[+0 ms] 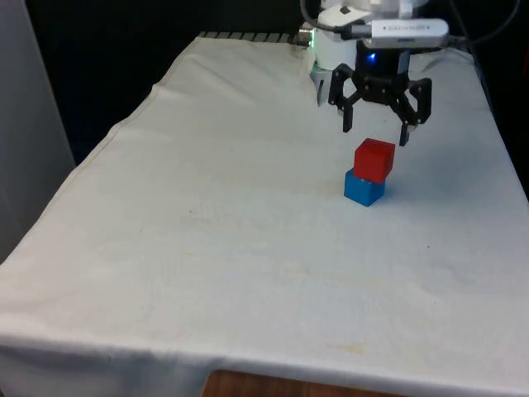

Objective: Stack the two cubes.

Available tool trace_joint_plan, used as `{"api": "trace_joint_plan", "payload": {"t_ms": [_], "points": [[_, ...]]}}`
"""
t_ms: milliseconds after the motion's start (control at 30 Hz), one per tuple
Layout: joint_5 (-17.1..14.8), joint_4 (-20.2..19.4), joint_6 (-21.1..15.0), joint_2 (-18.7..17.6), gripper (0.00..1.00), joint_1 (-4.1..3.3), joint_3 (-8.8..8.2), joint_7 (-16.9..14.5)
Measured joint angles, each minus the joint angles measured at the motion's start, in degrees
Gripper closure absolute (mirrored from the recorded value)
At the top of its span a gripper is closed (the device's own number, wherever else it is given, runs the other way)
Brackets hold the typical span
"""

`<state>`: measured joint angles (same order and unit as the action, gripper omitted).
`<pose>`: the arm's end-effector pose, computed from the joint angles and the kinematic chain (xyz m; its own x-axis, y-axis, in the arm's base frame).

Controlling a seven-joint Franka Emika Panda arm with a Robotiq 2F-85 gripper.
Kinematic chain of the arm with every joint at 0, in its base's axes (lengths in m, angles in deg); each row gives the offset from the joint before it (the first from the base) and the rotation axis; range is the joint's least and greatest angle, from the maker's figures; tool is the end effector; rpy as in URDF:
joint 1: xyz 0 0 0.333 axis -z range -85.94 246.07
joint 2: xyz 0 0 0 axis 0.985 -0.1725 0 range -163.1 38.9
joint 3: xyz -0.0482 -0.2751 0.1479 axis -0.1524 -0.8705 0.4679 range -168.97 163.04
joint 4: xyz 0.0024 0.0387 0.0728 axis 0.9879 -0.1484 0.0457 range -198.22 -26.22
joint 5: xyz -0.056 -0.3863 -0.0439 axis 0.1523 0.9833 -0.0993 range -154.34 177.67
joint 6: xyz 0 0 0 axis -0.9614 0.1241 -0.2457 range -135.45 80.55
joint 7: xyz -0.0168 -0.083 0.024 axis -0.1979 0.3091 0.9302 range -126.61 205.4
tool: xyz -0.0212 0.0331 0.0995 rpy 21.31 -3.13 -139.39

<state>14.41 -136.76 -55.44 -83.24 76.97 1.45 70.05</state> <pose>0.6002 0.0771 0.2736 0.9305 -0.3662 -0.0061 -0.3661 -0.9305 0.0104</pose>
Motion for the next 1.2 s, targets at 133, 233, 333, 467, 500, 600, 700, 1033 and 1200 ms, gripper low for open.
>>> {"api": "trace_joint_plan", "payload": {"t_ms": [133,233,333,467,500,600,700,1033,1200], "points": [[0.0,0.4,1.8,1.6,0.0,0.11,-0.06,-1.0],[-0.1,0.4,2.8,2.8,0.0,0.17,-0.11,-2.1],[-0.1,0.3,3.4,3.5,0.0,0.23,-0.11,-2.8],[-0.1,-0.2,4.4,5.3,0.0,0.29,-0.17,-4.6],[-0.1,-0.3,4.5,5.7,0.0,0.29,-0.17,-4.9],[-0.1,-0.6,5.1,7.1,0.0,0.34,-0.29,-6.4],[-0.1,-0.6,5.2,7.3,0.0,0.34,-0.34,-6.8],[-0.5,-1.0,5.6,9.1,0.0,0.69,-0.57,-11.1],[-0.8,-1.5,5.6,10.0,0.0,0.92,-0.74,-13.3]]}}
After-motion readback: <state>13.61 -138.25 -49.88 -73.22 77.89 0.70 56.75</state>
